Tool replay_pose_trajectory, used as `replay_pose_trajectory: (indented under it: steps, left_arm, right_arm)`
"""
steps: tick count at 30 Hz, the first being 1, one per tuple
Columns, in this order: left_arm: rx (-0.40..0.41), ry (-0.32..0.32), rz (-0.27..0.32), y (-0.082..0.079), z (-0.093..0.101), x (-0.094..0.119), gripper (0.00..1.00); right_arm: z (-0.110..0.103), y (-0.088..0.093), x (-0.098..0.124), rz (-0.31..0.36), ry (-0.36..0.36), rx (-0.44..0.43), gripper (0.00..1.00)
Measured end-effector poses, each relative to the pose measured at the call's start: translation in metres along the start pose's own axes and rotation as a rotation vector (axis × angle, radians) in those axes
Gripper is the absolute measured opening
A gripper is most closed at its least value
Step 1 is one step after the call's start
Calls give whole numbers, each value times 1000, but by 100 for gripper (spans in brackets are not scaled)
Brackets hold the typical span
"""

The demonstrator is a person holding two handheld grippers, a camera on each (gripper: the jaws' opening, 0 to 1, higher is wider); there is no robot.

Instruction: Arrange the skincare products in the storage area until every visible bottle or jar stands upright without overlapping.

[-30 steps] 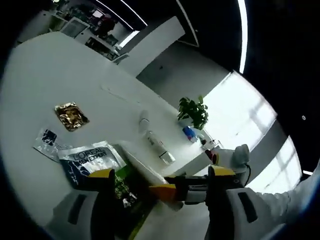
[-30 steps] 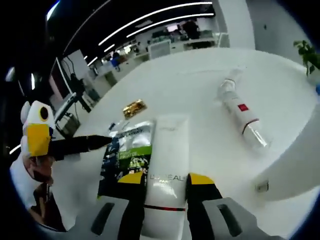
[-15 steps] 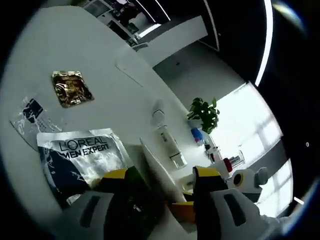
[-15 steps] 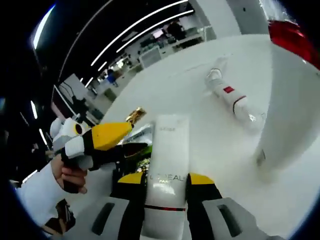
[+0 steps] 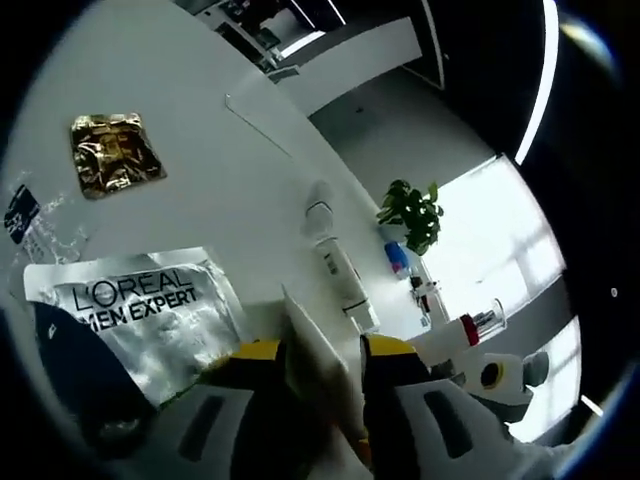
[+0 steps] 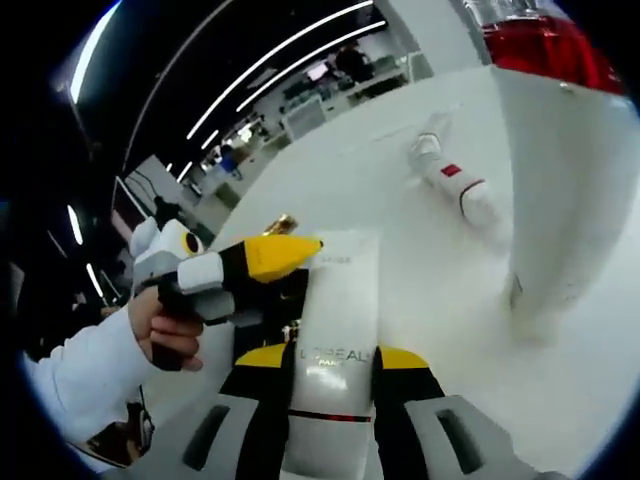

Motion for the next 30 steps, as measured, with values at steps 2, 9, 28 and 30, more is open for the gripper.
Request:
replay_pose_trajectory:
  steps: [2,9,28,30]
  left_arm:
    - [3,0,-10,0,-1,-3,21]
    - [-9,-9,-11,6,4,-5,16]
    - [-27,89,63,5,44,3,7]
    - [-74,107,75,5,51,3,6]
  right_arm:
    - [-1,1,0,1,-9,0,25]
    - [-2,3,4,9,-23,18,25]
    - [-6,0,19,39,-31,234,25]
    - [-5,1,19,37,-21,267,25]
Point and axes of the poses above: the point that each gripper's makers call its tool centre point, and the gripper's own axes: x roughly backward along the fingers, z roughly to its right, y roughly out of its underside, the point moved 4 cm from there along x, roughly backward along the fingers, and after that the axes turned 4 degrees about x, right-handed, at the moved point
